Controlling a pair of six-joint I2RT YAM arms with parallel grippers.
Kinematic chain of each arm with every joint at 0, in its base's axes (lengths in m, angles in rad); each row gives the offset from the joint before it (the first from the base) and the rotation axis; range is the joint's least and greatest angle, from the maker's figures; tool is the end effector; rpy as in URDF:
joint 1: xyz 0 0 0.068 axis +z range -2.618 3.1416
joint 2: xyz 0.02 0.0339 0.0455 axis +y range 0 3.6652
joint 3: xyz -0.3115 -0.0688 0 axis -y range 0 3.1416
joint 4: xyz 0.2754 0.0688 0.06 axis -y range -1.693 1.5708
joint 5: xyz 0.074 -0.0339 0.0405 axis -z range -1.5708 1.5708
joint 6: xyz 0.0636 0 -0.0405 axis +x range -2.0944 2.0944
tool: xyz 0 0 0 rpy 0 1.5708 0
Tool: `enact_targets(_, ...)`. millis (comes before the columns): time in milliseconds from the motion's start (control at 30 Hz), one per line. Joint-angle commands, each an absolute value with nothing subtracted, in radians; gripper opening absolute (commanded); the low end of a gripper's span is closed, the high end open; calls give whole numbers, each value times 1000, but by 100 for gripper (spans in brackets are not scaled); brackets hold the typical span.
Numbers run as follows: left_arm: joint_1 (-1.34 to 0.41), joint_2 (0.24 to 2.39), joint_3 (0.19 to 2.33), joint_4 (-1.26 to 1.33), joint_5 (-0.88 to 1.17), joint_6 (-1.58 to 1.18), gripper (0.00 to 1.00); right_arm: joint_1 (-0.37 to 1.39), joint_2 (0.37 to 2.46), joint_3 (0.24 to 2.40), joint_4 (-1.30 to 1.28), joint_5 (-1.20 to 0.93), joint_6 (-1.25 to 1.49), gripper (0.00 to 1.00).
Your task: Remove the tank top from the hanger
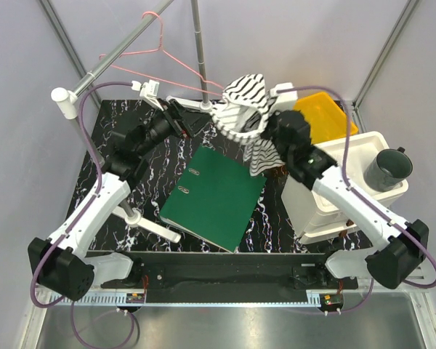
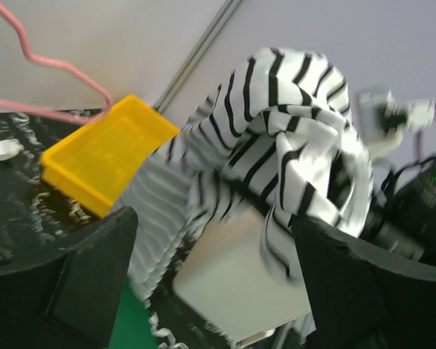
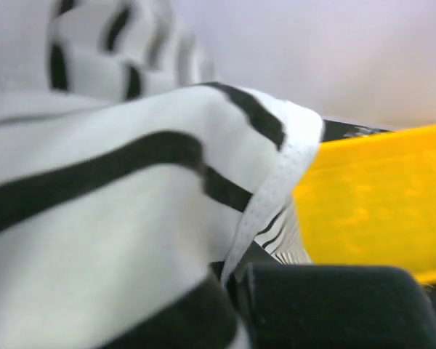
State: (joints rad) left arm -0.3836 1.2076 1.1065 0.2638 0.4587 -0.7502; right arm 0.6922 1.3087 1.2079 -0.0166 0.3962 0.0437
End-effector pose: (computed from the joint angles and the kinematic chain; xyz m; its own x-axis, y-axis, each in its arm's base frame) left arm 0.2850 -0.1454 0.4578 -0.3952 -0.4997 -0.7708 0.6443 0.4473 -0.6203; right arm 0.2859 0.2052 0.4308 -0.1029 -0.0330 -0.9941 -0.2895 0.9572 -0.0018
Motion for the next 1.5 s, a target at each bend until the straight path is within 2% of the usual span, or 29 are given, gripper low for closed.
enact_targets(0, -379, 1174, 1186, 153, 420, -566, 93, 546, 1339, 1379, -141, 387, -27, 0)
enact_targets(300, -379, 1123, 1177, 152, 465, -529, 91, 414, 1551, 1701, -210, 390, -143, 0)
enact_targets(633, -380, 1108, 1181, 181, 570, -543, 89, 364, 1747, 1861, -256, 563, -189, 0)
enact_targets(833, -379, 1108, 1173, 204, 581, -558, 89, 322, 1824, 1856, -258, 689, -215, 0)
enact_targets(1000, -379, 1114, 1166, 227, 591, -572, 89, 295, 1845, 1836, -258, 641, -187, 1)
enact_targets(1067, -379, 1115, 1167, 227, 594, -571, 89, 290, 1874, 1845, -255, 640, -204, 7)
enact_targets(1300, -380, 1118, 1170, 222, 595, -566, 90, 242, 1919, 1855, -236, 582, -175, 8)
enact_targets(1467, -379, 1121, 1172, 224, 600, -563, 90, 212, 1914, 1829, -190, 517, -176, 15)
